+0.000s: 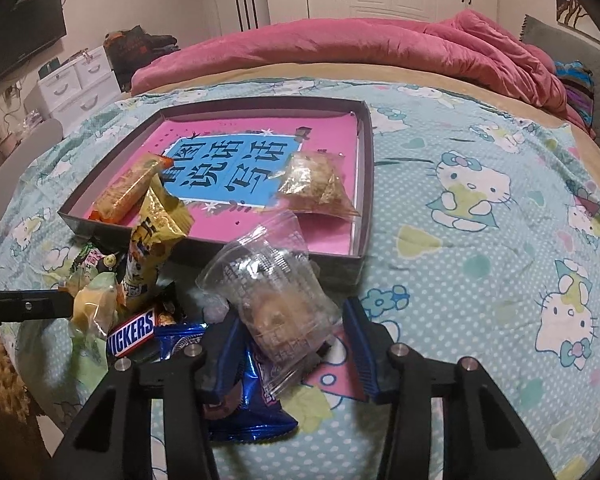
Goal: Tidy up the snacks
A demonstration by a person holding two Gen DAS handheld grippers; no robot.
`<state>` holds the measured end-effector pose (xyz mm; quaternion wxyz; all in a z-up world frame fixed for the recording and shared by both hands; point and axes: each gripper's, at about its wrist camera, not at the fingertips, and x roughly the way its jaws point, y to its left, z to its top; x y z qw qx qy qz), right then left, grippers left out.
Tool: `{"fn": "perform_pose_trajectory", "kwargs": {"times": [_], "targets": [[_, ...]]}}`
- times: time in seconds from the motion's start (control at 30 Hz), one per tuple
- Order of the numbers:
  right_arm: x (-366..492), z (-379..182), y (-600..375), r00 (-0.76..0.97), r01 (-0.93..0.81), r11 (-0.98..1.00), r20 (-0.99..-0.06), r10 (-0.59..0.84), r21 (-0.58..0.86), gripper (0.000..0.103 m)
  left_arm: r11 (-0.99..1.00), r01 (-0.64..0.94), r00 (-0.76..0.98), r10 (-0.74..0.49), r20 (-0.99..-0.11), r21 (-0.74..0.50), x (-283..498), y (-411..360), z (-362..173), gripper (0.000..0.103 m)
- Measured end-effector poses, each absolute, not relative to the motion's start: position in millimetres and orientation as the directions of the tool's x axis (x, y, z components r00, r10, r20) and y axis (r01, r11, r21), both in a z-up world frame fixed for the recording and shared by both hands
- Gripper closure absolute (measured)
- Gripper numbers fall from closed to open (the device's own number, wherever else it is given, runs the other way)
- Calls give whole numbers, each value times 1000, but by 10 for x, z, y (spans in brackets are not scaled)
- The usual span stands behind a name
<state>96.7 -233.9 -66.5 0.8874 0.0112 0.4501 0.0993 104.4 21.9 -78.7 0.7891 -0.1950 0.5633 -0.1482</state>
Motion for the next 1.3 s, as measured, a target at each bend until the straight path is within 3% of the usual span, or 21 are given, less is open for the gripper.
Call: {"fn": "perform_pose_trajectory", "kwargs": {"times": [0.1, 0.73, 1.3], "targets": [[945, -635, -2351, 587, -163, 980, -787, 191, 116, 55, 876, 22, 314, -464, -829, -482, 1050, 178, -789, 51], [892, -546, -2453, 595, -143, 955, -749, 292, 259, 55, 855, 2, 299, -496, -816, -519, 1189, 119, -909, 57], [861, -559, -2454, 594, -135, 952, -746, 300, 275, 55, 859, 31, 308, -495, -813, -511, 1052, 250, -734, 58]]}}
